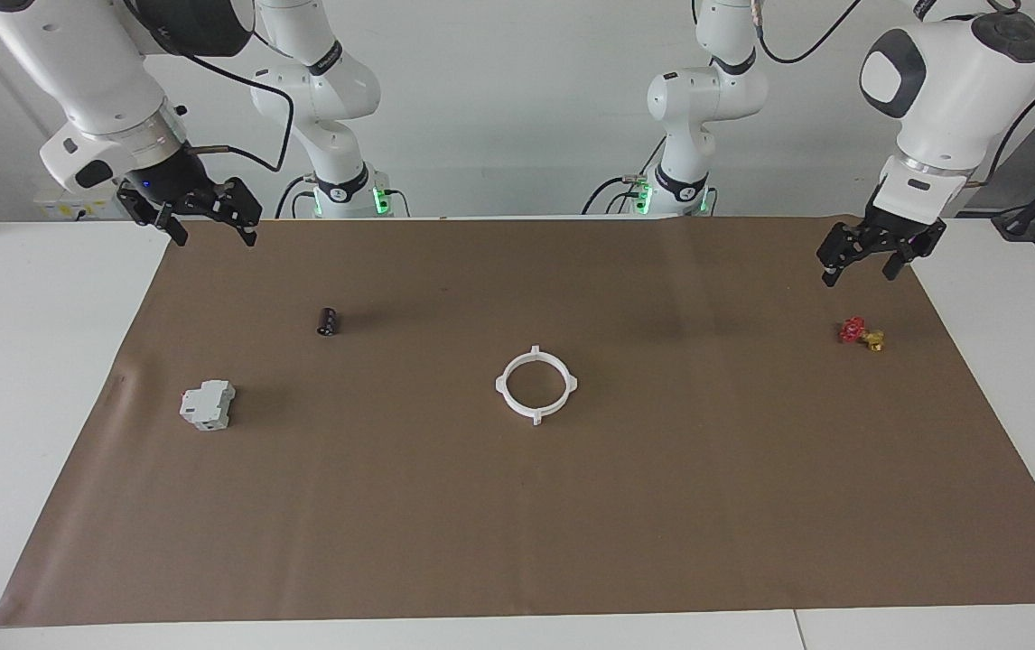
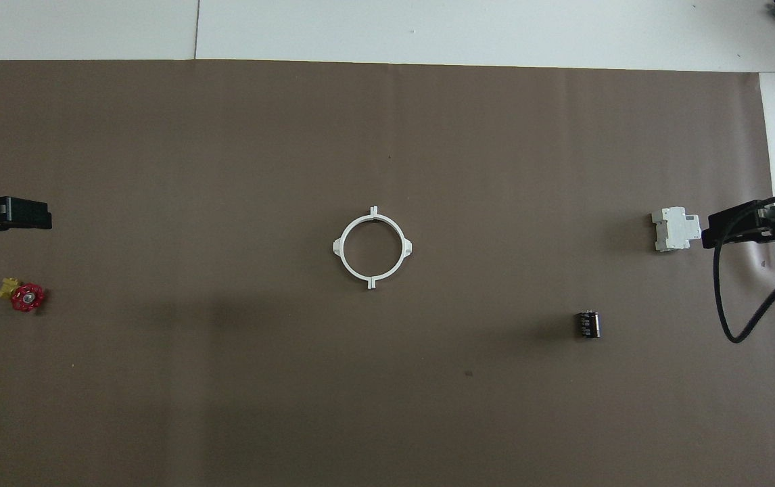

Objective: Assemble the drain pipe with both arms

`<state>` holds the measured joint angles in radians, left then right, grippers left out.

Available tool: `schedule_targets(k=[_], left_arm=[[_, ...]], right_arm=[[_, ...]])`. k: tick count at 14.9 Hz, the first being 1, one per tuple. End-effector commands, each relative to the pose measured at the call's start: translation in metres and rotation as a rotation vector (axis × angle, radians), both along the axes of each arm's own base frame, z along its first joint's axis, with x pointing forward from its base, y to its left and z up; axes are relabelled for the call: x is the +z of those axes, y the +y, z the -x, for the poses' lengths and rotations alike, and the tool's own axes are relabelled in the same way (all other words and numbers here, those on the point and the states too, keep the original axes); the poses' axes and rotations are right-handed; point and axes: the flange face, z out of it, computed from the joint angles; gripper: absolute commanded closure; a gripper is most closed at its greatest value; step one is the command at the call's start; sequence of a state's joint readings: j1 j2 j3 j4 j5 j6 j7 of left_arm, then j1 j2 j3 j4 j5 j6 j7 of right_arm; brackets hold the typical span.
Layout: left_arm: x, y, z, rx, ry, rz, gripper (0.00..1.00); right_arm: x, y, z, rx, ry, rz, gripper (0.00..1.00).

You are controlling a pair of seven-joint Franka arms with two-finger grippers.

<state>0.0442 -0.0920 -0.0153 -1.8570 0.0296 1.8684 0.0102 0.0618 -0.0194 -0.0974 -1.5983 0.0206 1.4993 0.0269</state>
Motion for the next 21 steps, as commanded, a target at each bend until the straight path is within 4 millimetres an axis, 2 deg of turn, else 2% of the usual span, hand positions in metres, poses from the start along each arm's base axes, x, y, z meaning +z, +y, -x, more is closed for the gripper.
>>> schedule_targets(k=[1, 2, 3, 4, 6, 9, 15, 21], left_arm=[[0.016, -0.003, -0.006, -0.016, 0.048, 0.012, 0.00], [0.023, -0.015, -0.011, -0.034, 0.089, 0.012, 0.00], [0.041, -0.029, -0.013, -0.057, 0.106, 0.014, 0.00], [0.059, -0.034, -0.011, -0.064, 0.111, 0.017, 0.00], [0.067, -0.038, -0.005, -0.071, 0.127, 0.018, 0.00], [0.064, -0.043, 0.002, -0.070, 0.128, 0.018, 0.00], [0.066, -0.047, 0.002, -0.082, 0.122, 0.018, 0.00], [0.065, -0.062, 0.006, -0.112, 0.122, 0.016, 0.00]], right_arm=[[0.004, -0.003, 0.002, 0.008, -0.012, -0.021, 0.00], [0.004, -0.003, 0.002, 0.008, -0.012, -0.021, 0.00], [0.004, -0.003, 0.002, 0.008, -0.012, -0.021, 0.00], [0.004, -0.003, 0.002, 0.008, -0.012, -0.021, 0.00], [0.004, -0.003, 0.002, 0.007, -0.012, -0.021, 0.00], [0.004, -0.003, 0.002, 0.008, -0.012, -0.021, 0.00], [0.004, -0.003, 0.002, 0.007, -0.012, -0.021, 0.00], [0.004, -0.003, 0.002, 0.007, -0.012, -0.021, 0.00]])
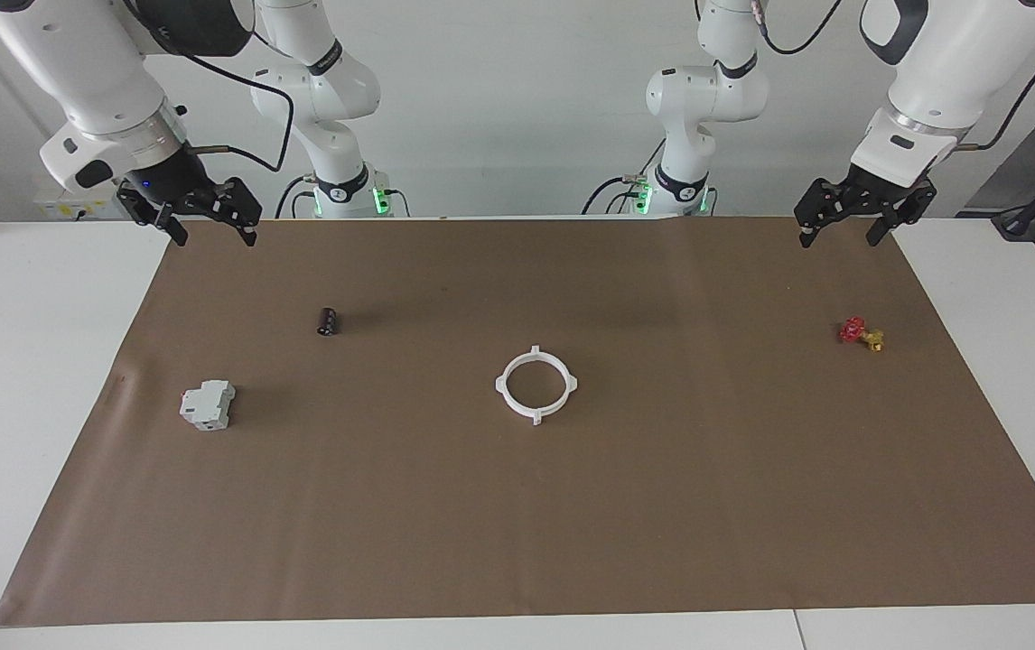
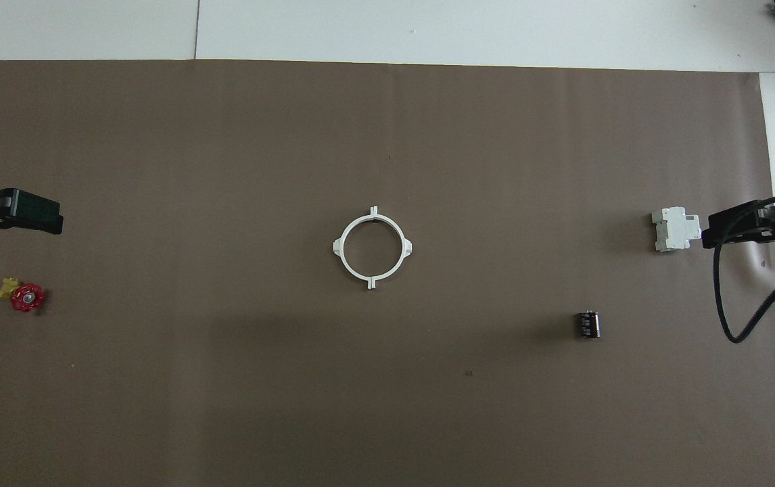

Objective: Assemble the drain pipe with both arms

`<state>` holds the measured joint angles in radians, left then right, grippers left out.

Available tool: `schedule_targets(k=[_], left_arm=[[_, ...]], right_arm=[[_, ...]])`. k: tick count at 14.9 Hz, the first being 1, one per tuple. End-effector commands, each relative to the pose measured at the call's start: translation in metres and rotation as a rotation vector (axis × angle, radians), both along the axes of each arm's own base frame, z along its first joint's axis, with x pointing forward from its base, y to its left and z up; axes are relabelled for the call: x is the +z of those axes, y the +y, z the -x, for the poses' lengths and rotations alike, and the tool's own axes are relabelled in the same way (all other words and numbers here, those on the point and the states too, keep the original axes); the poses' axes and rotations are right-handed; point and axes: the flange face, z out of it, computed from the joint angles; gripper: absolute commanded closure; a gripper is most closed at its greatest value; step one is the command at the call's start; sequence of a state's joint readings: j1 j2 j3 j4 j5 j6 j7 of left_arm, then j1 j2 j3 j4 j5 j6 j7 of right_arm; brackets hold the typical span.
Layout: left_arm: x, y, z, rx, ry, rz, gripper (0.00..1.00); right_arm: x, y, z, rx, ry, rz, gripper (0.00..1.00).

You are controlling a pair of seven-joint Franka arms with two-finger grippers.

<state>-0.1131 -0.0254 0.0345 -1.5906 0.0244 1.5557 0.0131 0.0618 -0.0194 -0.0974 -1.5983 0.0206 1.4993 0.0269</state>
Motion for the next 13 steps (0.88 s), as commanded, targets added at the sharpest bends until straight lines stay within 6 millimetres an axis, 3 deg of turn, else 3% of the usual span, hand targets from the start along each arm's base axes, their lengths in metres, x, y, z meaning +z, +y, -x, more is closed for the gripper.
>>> schedule_targets(k=[1, 13], left_arm=[[0.0023, -0.0013, 0.0066, -0.006, 0.010, 0.012, 0.00], [-0.0042, 0.0063, 0.0061, 0.010, 0.002, 0.013, 0.00]], right_arm=[[0.0036, -0.0028, 0.0024, 0.007, -0.012, -0.021, 0.00], [0.0036, -0.0028, 0.0024, 0.008, -0.012, -0.021, 0.00]])
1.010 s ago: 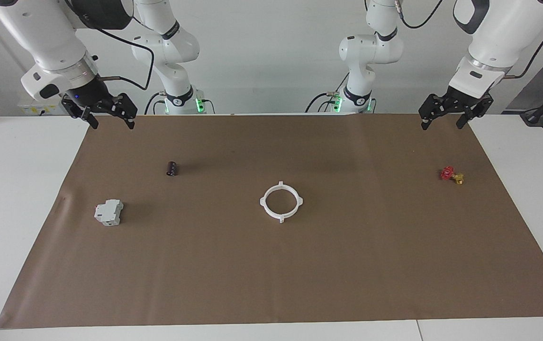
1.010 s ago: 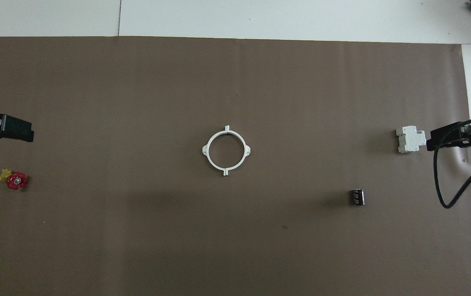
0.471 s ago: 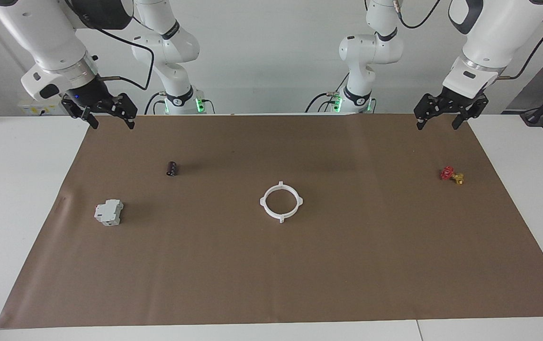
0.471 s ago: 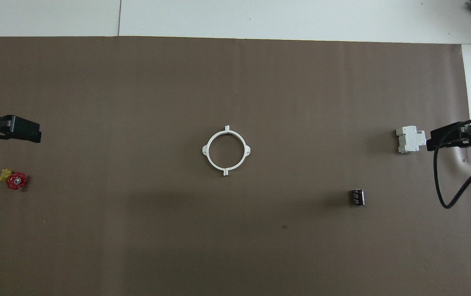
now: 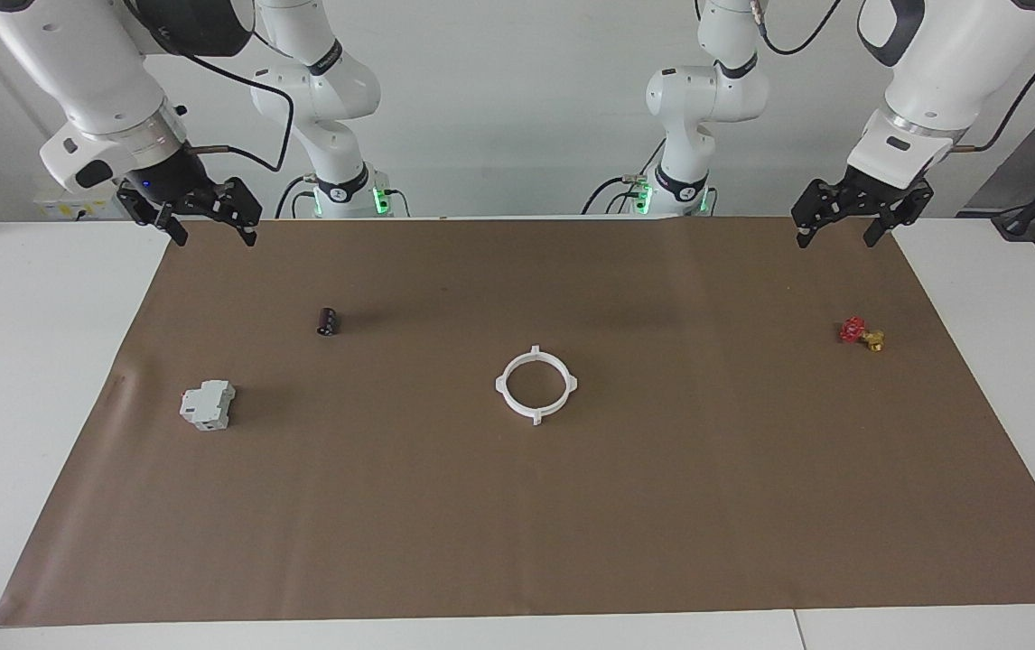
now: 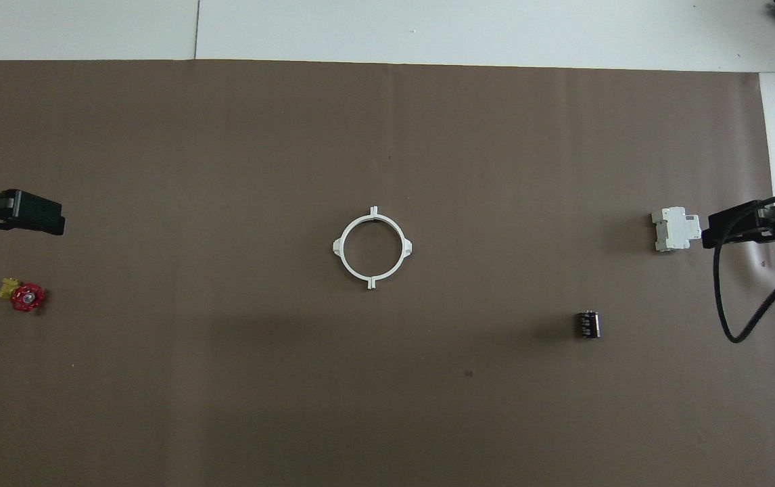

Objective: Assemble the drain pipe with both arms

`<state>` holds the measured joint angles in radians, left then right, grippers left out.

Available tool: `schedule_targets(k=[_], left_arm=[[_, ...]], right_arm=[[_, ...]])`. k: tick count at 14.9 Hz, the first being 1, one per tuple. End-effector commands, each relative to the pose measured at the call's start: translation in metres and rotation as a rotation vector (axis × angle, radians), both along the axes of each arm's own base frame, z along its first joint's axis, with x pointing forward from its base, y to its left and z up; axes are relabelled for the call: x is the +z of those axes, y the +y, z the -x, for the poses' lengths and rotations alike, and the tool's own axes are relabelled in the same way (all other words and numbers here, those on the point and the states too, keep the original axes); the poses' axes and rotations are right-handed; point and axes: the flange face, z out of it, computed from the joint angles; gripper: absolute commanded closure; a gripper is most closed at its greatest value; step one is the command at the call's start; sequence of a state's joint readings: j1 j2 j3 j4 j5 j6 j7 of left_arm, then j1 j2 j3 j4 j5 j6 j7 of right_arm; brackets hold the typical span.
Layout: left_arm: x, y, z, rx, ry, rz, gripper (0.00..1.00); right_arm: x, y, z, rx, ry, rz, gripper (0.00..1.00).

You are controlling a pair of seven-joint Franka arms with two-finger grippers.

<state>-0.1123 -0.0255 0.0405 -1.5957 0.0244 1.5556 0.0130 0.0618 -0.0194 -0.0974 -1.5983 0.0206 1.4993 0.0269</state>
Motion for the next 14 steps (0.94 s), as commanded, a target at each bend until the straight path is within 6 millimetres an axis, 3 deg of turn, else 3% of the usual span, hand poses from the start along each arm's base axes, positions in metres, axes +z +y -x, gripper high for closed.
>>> schedule_targets(k=[1, 14], left_arm=[[-0.0011, 0.0034, 0.0053, 0.003, -0.010, 0.014, 0.00], [-0.0051, 0.0036, 0.0071, 0.006, -0.012, 0.015, 0.00]], right_arm=[[0.0036, -0.0028, 0.0024, 0.008, -0.012, -0.021, 0.00], [0.0036, -0.0028, 0.0024, 0.008, -0.012, -0.021, 0.00]])
